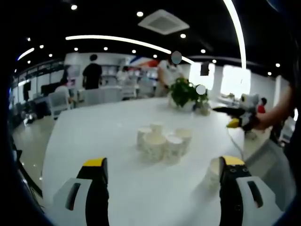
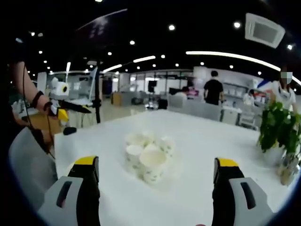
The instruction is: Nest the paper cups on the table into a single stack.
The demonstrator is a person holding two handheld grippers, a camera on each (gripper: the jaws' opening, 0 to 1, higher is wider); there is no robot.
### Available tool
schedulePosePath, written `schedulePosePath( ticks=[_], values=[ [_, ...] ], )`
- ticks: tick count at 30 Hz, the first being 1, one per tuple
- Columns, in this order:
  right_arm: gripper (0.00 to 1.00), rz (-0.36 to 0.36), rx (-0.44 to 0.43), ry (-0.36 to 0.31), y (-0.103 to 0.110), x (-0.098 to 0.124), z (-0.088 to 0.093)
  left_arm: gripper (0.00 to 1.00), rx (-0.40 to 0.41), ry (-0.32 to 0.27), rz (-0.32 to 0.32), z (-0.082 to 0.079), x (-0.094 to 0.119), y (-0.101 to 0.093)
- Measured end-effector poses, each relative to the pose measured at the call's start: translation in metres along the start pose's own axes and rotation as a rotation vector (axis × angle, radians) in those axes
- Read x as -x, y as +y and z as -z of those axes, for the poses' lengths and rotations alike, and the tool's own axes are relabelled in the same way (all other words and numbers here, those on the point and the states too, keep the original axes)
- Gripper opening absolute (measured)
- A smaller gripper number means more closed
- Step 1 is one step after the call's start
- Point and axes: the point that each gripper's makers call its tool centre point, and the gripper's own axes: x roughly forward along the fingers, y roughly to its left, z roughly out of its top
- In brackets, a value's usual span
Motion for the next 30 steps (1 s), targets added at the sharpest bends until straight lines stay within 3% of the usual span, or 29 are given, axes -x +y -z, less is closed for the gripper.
schedulePosePath(
  ticks=[6,15,30],
  values=[
    [1.0,-0.014,0.003,0.028,0.002,0.0,0.012,0.99,0.009,-0.004,0.005,0.0,-0.003,0.0],
    [1.0,-0.003,-0.012,0.03,-0.001,0.0,0.013,0.99,-0.007,-0.018,-0.007,-0.007,-0.011,0.005],
    [1.0,-0.007,-0.021,0.037,-0.003,-0.003,0.015,0.95,-0.018,-0.01,-0.026,-0.005,-0.029,0.018]
  ],
)
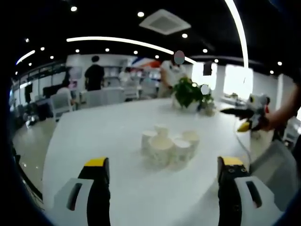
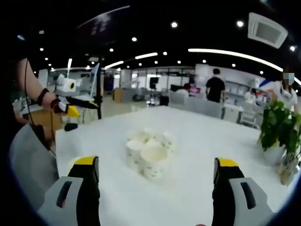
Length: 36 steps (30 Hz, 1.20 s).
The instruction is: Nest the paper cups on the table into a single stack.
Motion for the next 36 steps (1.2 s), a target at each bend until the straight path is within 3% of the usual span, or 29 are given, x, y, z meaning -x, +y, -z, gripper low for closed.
schedulePosePath(
  ticks=[36],
  values=[
    [0.99,0.009,-0.012,0.035,-0.009,0.008,0.004,0.91,0.002,0.008,0.004,0.012,-0.068,0.023]
  ],
)
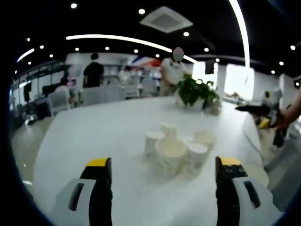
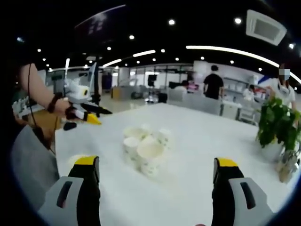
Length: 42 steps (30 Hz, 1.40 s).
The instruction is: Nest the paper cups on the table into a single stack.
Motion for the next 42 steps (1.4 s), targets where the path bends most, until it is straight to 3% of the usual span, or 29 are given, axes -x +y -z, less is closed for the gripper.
schedulePosePath(
  ticks=[8,12,42],
  values=[
    [0.99,-0.008,0.008,0.01,0.001,-0.003,-0.003,0.9,0.007,-0.014,-0.004,-0.002,-0.012,0.012],
    [0.99,-0.011,0.016,0.01,0.0,-0.006,-0.005,0.88,0.008,-0.018,0.028,-0.003,-0.021,0.009],
    [0.99,-0.007,0.016,0.044,-0.007,-0.005,0.003,0.81,-0.002,-0.045,0.077,-0.011,-0.073,0.005]
  ],
)
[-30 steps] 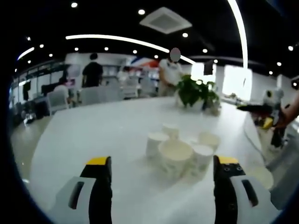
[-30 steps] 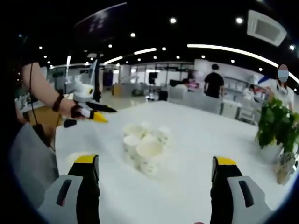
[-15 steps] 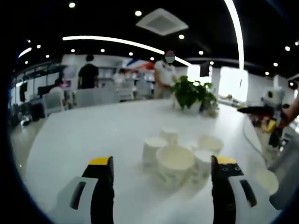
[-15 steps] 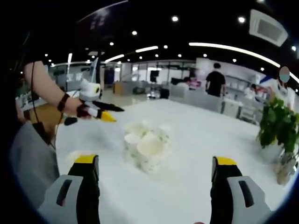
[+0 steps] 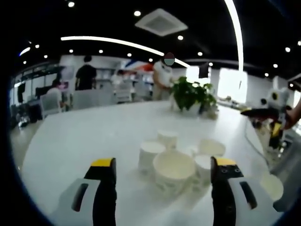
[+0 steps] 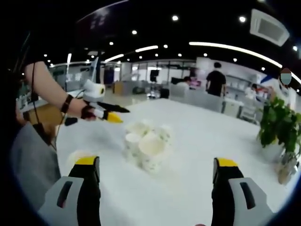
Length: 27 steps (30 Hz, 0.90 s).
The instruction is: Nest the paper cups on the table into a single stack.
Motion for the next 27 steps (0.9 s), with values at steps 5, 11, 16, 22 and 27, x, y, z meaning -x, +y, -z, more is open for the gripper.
schedulePosePath(
  ticks=[5,11,16,22,27],
  values=[
    [0.98,0.006,0.0,0.004,-0.003,0.001,0.002,0.79,0.0,-0.007,-0.001,-0.002,-0.005,0.004],
    [0.98,0.011,-0.005,0.008,-0.006,0.001,0.004,0.77,-0.004,-0.004,0.001,-0.002,-0.009,0.007],
    [0.98,0.013,-0.011,0.004,-0.007,0.0,0.002,0.75,-0.028,0.007,0.02,-0.001,-0.011,0.004],
    [0.98,0.014,-0.013,0.001,-0.008,-0.002,0.001,0.7,-0.032,0.028,0.041,0.006,-0.016,0.002],
    [0.98,0.014,-0.011,0.001,-0.009,-0.003,0.002,0.7,-0.043,0.035,0.051,0.01,-0.018,-0.001]
  ],
)
